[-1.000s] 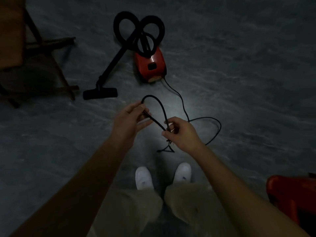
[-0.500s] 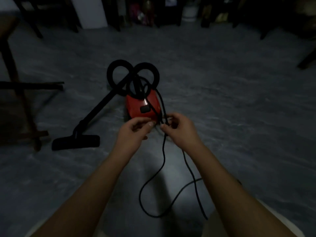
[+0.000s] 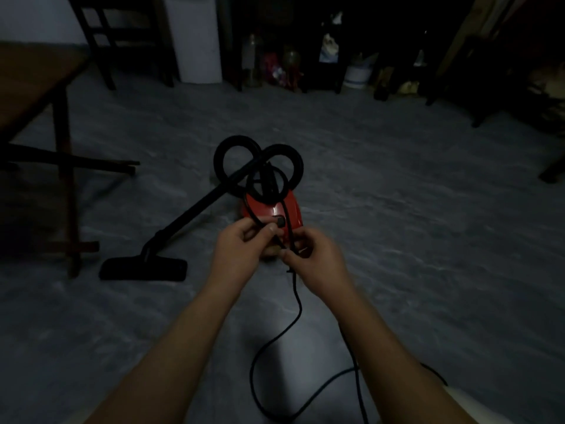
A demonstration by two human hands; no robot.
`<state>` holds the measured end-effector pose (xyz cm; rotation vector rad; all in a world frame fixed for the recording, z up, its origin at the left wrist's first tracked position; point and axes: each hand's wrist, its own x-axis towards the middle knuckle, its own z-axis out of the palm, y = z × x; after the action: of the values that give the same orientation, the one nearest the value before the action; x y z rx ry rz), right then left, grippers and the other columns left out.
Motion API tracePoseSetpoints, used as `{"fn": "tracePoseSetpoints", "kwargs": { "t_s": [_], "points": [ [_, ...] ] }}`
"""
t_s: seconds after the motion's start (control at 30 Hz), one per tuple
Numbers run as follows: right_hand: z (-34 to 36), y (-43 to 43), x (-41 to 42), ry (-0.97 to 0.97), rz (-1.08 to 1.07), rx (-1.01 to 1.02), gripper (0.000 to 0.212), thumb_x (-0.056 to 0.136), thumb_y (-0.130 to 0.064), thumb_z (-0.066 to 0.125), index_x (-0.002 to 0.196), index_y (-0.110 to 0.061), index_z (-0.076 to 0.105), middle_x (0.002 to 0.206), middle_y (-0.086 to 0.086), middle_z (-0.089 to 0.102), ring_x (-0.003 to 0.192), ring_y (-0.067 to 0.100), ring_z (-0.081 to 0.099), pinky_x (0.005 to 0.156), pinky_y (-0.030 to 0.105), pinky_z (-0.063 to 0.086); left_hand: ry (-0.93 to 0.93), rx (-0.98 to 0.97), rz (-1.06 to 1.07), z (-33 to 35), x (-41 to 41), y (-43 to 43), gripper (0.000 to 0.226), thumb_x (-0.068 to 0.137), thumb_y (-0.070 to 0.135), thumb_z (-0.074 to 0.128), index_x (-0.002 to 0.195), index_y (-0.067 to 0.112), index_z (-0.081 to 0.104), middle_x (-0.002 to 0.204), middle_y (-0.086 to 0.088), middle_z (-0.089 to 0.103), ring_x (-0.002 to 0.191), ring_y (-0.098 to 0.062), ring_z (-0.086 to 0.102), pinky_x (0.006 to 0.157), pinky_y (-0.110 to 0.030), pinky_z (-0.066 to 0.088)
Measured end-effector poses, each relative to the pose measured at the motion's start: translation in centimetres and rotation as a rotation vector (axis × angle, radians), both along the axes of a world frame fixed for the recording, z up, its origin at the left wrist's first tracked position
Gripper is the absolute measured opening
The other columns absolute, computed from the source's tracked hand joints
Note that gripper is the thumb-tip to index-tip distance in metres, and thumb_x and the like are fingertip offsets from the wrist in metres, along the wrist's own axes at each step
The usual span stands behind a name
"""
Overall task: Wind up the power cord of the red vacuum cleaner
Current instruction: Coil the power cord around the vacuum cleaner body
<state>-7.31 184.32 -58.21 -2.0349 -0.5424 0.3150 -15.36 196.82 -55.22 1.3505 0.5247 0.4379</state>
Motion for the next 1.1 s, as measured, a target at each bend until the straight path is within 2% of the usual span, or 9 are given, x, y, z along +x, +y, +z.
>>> {"fn": "tracePoseSetpoints", "kwargs": {
  "t_s": [0.2,0.33,0.5,0.63,0.77,0.83,0.93,1.03,1.1],
  "points": [
    [-1.0,1.3,0.8,0.061,0.031,0.117,0.041,0.08,-0.018,0.081,0.117,-0.022,0.065,0.087,-0.003,0.068,0.07,-0.003,0.062,0.064,0.014,0.05,-0.068,-0.135,0.092,0.4,-0.5,1.3,0.013,0.092,0.002,0.063,0.105,0.005,0.063,0.083,-0.01,0.077,0.07,-0.017,0.075,0.056,-0.02,0.056],
    [-1.6,1.8,0.5,0.089,0.04,0.163,0.039,0.08,-0.015,0.081,0.115,-0.021,0.063,0.089,0.003,0.07,0.068,0.001,0.063,0.061,0.015,0.051,-0.048,-0.17,0.108,-0.3,-0.5,1.7,0.016,0.092,0.01,0.065,0.107,0.006,0.064,0.089,-0.01,0.078,0.081,-0.02,0.076,0.07,-0.028,0.061],
    [-1.7,1.6,1.1,0.044,0.04,0.105,0.023,0.082,-0.021,0.076,0.104,-0.027,0.07,0.096,-0.012,0.074,0.091,0.001,0.07,0.083,0.028,0.059,-0.077,-0.263,0.043,-0.4,0.2,1.7,0.017,0.092,0.007,0.063,0.109,0.007,0.065,0.1,-0.007,0.077,0.093,-0.018,0.075,0.08,-0.031,0.061],
    [-1.3,0.8,1.9,0.051,-0.014,0.11,0.016,0.085,-0.015,0.073,0.098,-0.024,0.074,0.091,-0.01,0.075,0.086,0.001,0.07,0.085,0.031,0.059,0.035,-0.056,0.034,-1.0,0.3,1.7,0.016,0.091,0.014,0.067,0.107,0.011,0.069,0.094,-0.004,0.078,0.09,-0.016,0.075,0.078,-0.031,0.061],
    [-1.0,-0.2,3.0,0.13,-0.079,0.179,0.01,0.087,-0.017,0.073,0.096,-0.022,0.074,0.093,-0.004,0.075,0.09,0.01,0.07,0.084,0.035,0.059,0.084,0.073,0.096,-1.9,0.5,2.4,0.01,0.087,0.016,0.073,0.097,0.017,0.074,0.089,-0.004,0.077,0.089,-0.017,0.073,0.074,-0.029,0.06],
    [-0.3,-0.7,3.3,0.189,-0.112,0.234,0.007,0.09,-0.017,0.07,0.096,-0.017,0.075,0.09,-0.003,0.075,0.086,0.008,0.07,0.077,0.027,0.057,0.091,0.178,0.093,-2.3,0.8,2.5,0.013,0.084,0.018,0.076,0.097,0.017,0.074,0.091,-0.002,0.076,0.09,-0.014,0.072,0.076,-0.027,0.059],
    [0.2,-1.1,3.3,0.275,-0.136,0.298,0.012,0.093,-0.021,0.066,0.092,-0.014,0.076,0.079,-0.01,0.073,0.073,-0.004,0.067,0.067,0.016,0.053,0.09,0.33,0.035,-2.6,0.9,1.7,0.023,0.082,0.017,0.078,0.104,0.017,0.072,0.098,0.004,0.073,0.091,-0.006,0.069,0.069,-0.011,0.052],
    [0.2,-0.8,3.2,0.326,-0.122,0.308,0.017,0.093,-0.022,0.066,0.095,-0.009,0.077,0.079,-0.008,0.074,0.068,-0.006,0.066,0.064,0.012,0.052,0.031,0.704,-0.004,-3.4,0.8,0.8,0.032,0.08,0.021,0.079,0.11,0.023,0.069,0.105,0.01,0.068,0.095,0.004,0.063,0.076,-0.009,0.048],
    [0.2,-0.7,3.1,0.346,-0.098,0.312,0.017,0.093,-0.019,0.067,0.095,-0.004,0.077,0.077,-0.005,0.073,0.064,-0.005,0.065,0.061,0.01,0.051,0.002,1.004,-0.05,-3.9,0.8,0.7,0.037,0.079,0.032,0.076,0.115,0.024,0.068,0.11,0.01,0.063,0.101,-0.001,0.06,0.083,-0.018,0.05]
  ]
}}
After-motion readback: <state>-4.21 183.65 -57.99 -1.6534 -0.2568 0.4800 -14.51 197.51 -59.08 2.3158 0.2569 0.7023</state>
